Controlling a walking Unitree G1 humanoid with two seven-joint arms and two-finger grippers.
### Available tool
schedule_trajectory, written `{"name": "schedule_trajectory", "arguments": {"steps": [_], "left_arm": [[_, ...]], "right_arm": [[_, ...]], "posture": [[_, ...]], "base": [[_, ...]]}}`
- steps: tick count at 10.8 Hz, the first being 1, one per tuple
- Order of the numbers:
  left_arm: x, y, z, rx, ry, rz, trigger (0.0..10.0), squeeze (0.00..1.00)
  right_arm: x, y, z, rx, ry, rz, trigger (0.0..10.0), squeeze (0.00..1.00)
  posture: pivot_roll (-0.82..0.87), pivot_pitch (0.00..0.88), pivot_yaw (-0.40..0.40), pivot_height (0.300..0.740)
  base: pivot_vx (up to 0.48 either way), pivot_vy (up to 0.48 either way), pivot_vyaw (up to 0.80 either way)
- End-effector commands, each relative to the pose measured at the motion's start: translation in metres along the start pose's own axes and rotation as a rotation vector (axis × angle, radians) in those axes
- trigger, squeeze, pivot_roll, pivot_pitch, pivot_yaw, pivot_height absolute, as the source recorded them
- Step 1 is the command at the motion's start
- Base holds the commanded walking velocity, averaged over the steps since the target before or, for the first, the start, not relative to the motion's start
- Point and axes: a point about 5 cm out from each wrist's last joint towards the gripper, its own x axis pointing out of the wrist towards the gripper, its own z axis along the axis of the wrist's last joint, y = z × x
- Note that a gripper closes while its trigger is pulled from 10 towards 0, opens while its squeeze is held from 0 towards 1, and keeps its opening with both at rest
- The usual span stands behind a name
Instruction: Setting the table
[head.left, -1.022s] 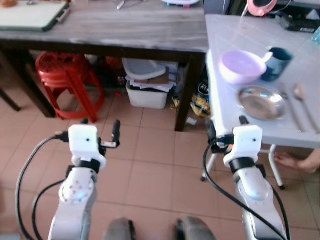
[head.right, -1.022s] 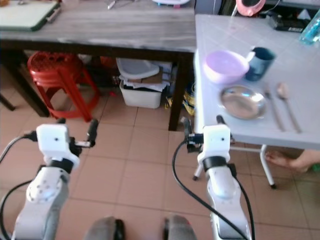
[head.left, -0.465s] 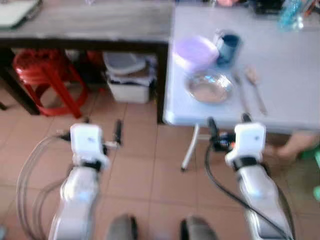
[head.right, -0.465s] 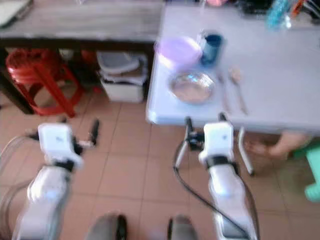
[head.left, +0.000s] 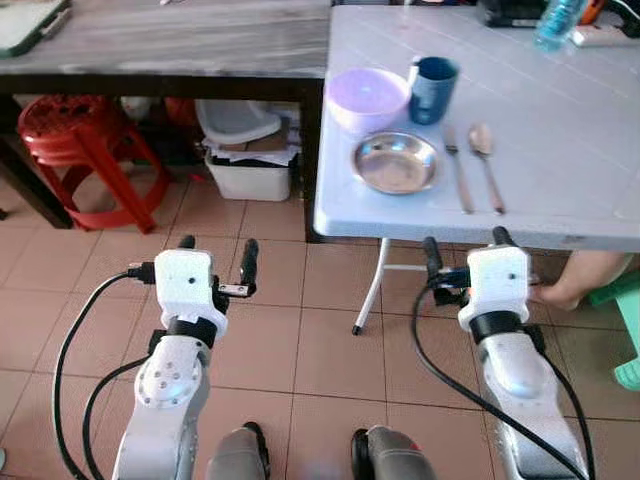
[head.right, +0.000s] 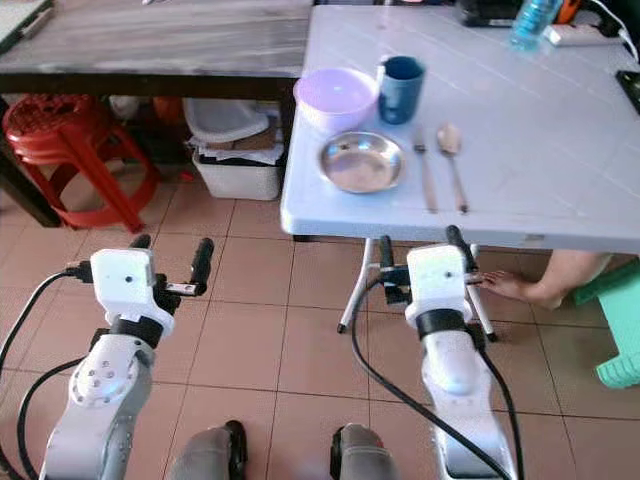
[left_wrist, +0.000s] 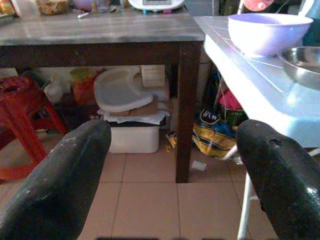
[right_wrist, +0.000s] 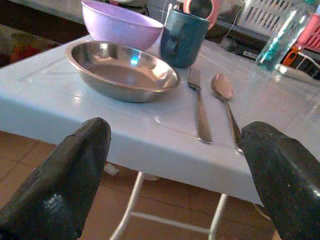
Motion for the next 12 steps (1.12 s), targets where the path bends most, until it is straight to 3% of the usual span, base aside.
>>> {"name": "schedule_trajectory", "arguments": {"steps": [1, 3, 4, 7, 8, 9, 12], "left_arm": [[-0.0016, -0.0004, 0.0023, 0.000, -0.011, -0.012, 10.0, 0.00], [-0.0015, -0.0011, 0.0029, -0.008, -0.014, -0.020, 10.0, 0.00], [-0.0011, -0.0014, 0.0032, -0.010, -0.015, -0.022, 10.0, 0.00], [-0.0007, -0.0021, 0.0033, -0.012, -0.016, -0.022, 10.0, 0.00], [-0.0003, -0.0022, 0.0035, -0.013, -0.017, -0.022, 10.0, 0.00], [-0.0004, -0.0021, 0.0035, -0.017, -0.018, -0.022, 10.0, 0.00], [-0.0004, -0.0015, 0.0033, -0.016, -0.018, -0.020, 10.0, 0.00]], "right_arm": [[0.0007, 0.0013, -0.0029, 0.001, 0.021, -0.005, 10.0, 0.00], [-0.0008, 0.0040, -0.0018, 0.018, 0.016, 0.032, 10.0, 0.00], [-0.0033, 0.0029, 0.0023, 0.071, -0.009, 0.049, 10.0, 0.00], [-0.0005, 0.0011, 0.0055, 0.053, -0.024, 0.032, 10.0, 0.00], [-0.0006, 0.0013, 0.0038, 0.110, -0.006, 0.008, 10.0, 0.00], [0.0000, 0.0001, 0.0033, 0.109, -0.005, -0.009, 10.0, 0.00], [-0.0001, -0.0015, 0.0069, 0.125, -0.031, -0.012, 10.0, 0.00]], "posture": [[-0.03, 0.176, 0.025, 0.740], [-0.03, 0.178, 0.024, 0.740], [-0.03, 0.180, 0.024, 0.740], [-0.03, 0.178, 0.021, 0.740], [-0.03, 0.176, 0.021, 0.740], [-0.03, 0.174, 0.020, 0.740], [-0.02, 0.170, 0.017, 0.740]], "base": [[0.277, 0.000, 0.00], [0.276, 0.000, 0.00], [0.277, 0.000, 0.00], [0.274, 0.000, 0.00], [0.274, 0.000, 0.00], [0.266, 0.000, 0.00], [0.000, 0.000, 0.00]]}}
